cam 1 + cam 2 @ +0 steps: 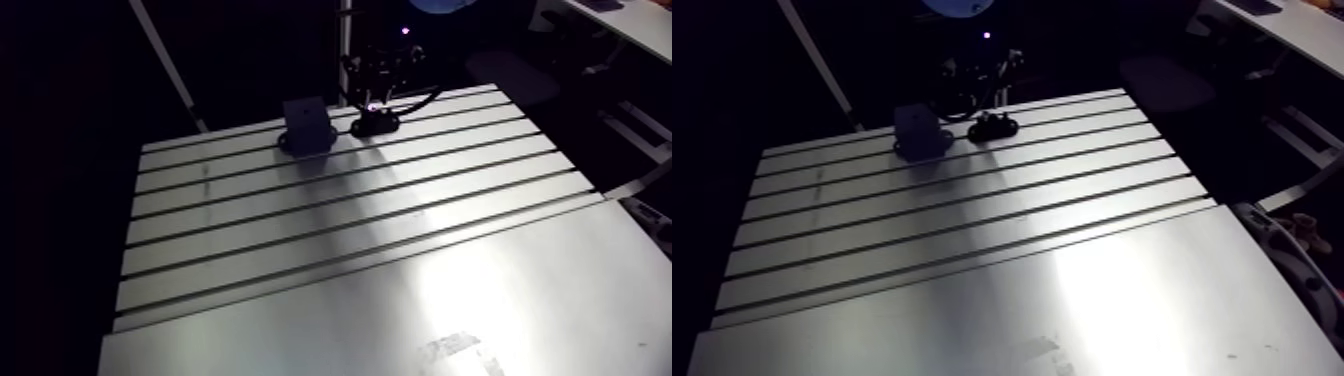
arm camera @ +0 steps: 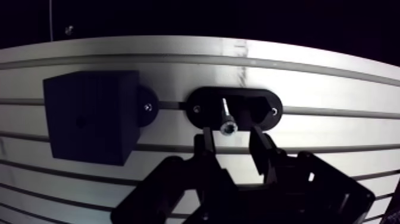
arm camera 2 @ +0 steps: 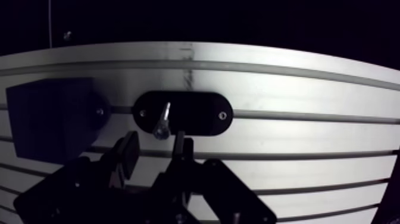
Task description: Pick up the M10 bolt and insert it into the hole until fully seated.
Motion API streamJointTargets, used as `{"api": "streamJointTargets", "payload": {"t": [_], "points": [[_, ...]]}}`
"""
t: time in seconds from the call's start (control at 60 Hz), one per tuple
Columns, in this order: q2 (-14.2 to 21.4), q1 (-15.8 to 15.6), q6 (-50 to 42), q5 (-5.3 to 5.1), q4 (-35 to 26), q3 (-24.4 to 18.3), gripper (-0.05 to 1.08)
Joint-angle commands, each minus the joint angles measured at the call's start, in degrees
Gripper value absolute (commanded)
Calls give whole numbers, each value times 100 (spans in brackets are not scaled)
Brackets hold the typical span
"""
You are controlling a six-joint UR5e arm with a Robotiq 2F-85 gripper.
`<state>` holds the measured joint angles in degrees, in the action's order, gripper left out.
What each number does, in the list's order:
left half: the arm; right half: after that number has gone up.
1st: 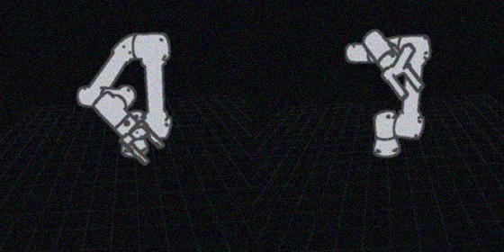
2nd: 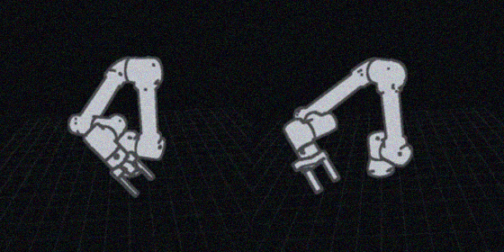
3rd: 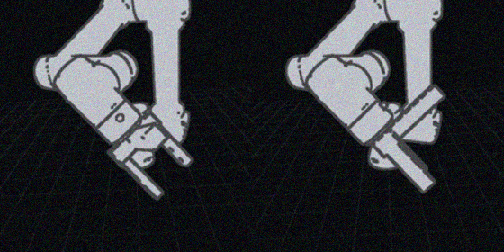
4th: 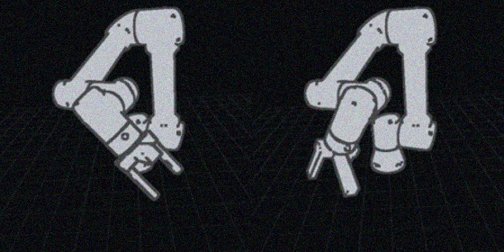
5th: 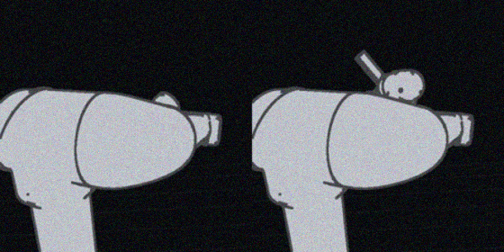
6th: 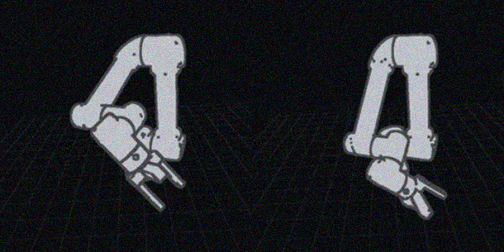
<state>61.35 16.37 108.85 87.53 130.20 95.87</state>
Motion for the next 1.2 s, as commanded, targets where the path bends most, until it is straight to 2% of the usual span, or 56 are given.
{"api": "streamJointTargets", "payload": {"t": [0.017, 0.55, 0.65, 0.817, 1.2], "points": [[-58, 7, -8, 5, 2, 6, 55], [-197, -11, -8, 5, 52, -3, 55], [-198, -11, -8, 14, 81, -3, 55], [-190, -11, -8, 100, 81, -38, 58], [-190, -18, 1, 102, 81, -21, 63]]}}
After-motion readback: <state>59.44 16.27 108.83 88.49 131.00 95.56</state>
